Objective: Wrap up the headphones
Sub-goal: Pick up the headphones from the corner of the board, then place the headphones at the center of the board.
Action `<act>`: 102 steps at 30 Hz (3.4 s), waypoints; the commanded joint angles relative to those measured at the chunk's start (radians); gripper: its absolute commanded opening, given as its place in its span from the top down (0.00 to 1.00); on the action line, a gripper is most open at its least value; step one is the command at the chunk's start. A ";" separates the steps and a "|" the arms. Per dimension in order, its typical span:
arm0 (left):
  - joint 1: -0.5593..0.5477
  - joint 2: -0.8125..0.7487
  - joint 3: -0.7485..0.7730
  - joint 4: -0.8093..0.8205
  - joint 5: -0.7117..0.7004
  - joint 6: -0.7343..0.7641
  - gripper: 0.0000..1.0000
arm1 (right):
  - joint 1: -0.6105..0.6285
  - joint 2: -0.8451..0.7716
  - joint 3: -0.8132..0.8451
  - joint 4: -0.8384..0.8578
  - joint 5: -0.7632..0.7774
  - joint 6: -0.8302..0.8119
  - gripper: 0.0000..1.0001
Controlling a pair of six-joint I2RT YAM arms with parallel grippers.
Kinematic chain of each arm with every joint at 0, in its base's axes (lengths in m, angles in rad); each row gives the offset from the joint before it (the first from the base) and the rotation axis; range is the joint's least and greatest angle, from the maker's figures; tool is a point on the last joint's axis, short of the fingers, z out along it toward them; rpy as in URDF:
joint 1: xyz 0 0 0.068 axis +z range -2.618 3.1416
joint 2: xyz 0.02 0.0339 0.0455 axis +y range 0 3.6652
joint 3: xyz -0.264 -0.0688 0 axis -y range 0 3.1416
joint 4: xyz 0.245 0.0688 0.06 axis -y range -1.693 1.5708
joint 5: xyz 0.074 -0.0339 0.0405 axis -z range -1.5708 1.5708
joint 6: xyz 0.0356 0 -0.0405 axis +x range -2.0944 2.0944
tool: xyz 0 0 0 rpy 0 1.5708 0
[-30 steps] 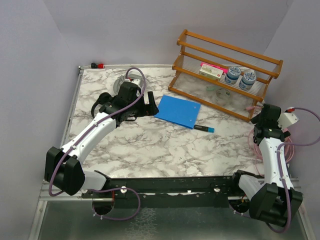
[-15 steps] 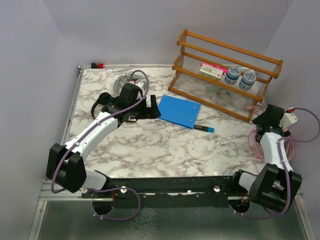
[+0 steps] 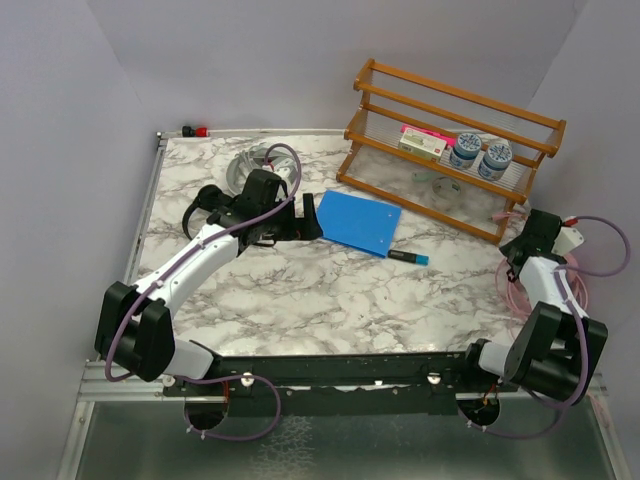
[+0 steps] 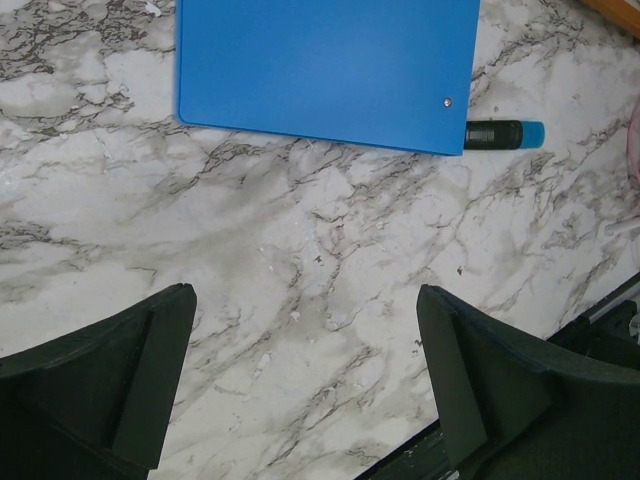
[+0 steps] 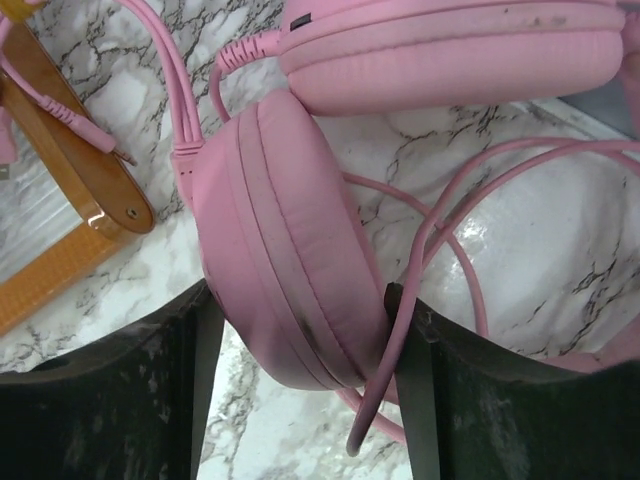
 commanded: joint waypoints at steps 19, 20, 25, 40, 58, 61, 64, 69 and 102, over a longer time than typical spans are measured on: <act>-0.003 0.010 -0.025 0.058 0.111 0.023 0.01 | -0.005 -0.533 0.147 -0.255 -0.473 0.278 0.66; -0.003 0.012 -0.027 0.066 0.137 0.022 0.01 | -0.005 -0.569 0.129 -0.224 -0.534 0.333 0.66; -0.003 -0.005 -0.043 0.085 0.188 0.041 0.01 | 0.014 -0.615 0.151 -0.083 -0.766 0.489 0.63; 0.018 -0.146 -0.082 0.125 0.092 0.117 0.01 | 0.404 -0.314 0.280 0.276 -0.782 0.525 0.62; 0.019 -0.540 -0.341 0.042 -0.330 -0.279 0.01 | 1.248 0.181 0.485 0.190 0.298 0.501 0.61; 0.019 -0.593 -0.393 0.011 -0.327 -0.338 0.01 | 1.319 0.244 0.499 0.145 0.460 0.471 0.58; 0.020 -0.605 -0.406 -0.014 -0.329 -0.373 0.01 | 1.340 0.326 0.519 0.130 0.494 0.472 0.38; 0.024 -0.556 -0.359 -0.065 -0.319 -0.364 0.01 | 1.340 0.399 0.588 0.146 0.411 0.342 0.00; -0.021 -0.552 -0.530 -0.191 -0.181 -0.700 0.05 | 1.246 0.467 0.689 0.010 -0.831 -1.221 0.22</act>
